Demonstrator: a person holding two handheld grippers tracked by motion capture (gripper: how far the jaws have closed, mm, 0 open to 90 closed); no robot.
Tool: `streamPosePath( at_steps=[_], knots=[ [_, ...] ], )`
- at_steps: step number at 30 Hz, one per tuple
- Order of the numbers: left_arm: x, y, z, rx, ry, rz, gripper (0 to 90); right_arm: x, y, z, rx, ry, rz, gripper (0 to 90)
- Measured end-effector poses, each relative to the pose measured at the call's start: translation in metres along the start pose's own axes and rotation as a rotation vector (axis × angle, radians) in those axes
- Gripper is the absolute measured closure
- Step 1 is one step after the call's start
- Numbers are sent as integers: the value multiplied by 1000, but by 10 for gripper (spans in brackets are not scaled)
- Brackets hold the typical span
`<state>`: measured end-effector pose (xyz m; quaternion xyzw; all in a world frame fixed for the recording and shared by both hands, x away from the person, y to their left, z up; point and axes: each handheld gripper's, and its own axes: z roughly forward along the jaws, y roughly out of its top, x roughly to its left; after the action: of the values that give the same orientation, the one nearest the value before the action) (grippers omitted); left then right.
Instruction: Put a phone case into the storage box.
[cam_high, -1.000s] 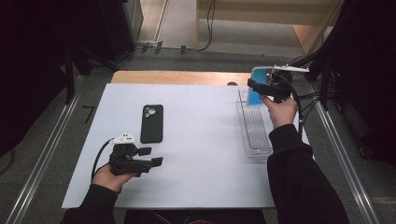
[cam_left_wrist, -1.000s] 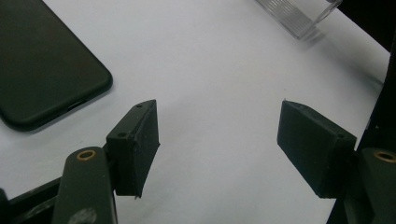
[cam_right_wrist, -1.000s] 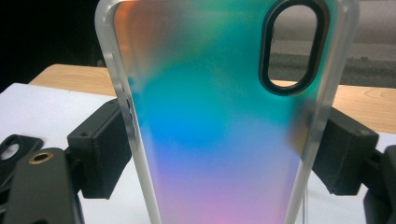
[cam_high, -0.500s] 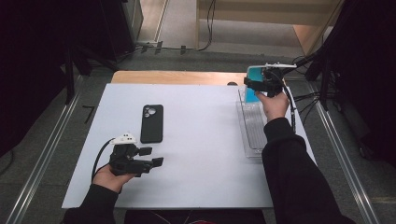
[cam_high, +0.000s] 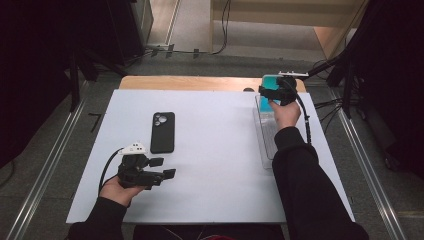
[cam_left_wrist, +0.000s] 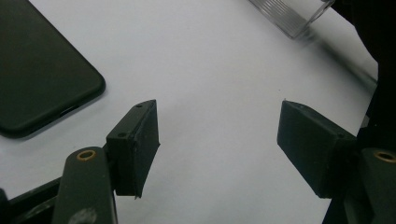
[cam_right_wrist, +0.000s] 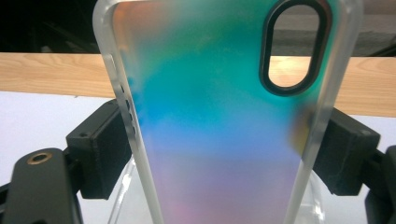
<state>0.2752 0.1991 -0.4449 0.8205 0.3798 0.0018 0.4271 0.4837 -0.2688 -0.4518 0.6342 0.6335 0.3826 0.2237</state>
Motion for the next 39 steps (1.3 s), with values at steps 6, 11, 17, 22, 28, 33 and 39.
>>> streamPosePath(
  at_steps=[6,11,17,22,28,33,39],
  knots=[
    [0,0,0,1,-1,-1,299,1,-2,6,1,4,-8,141],
    [-1,0,1,2,-5,1,300,1,-4,9,17,3,-10,141],
    [0,0,1,2,-3,-2,299,4,-5,11,19,-4,-38,140],
    [1,0,0,3,-1,-2,300,5,-5,12,15,-7,-53,107],
    [1,0,1,4,-2,-1,300,5,-7,13,27,-2,-58,81],
    [2,0,0,3,-1,-3,300,5,-5,9,26,0,-40,4],
    [2,0,1,3,0,-6,299,5,-3,-1,49,19,-50,3]
  ],
)
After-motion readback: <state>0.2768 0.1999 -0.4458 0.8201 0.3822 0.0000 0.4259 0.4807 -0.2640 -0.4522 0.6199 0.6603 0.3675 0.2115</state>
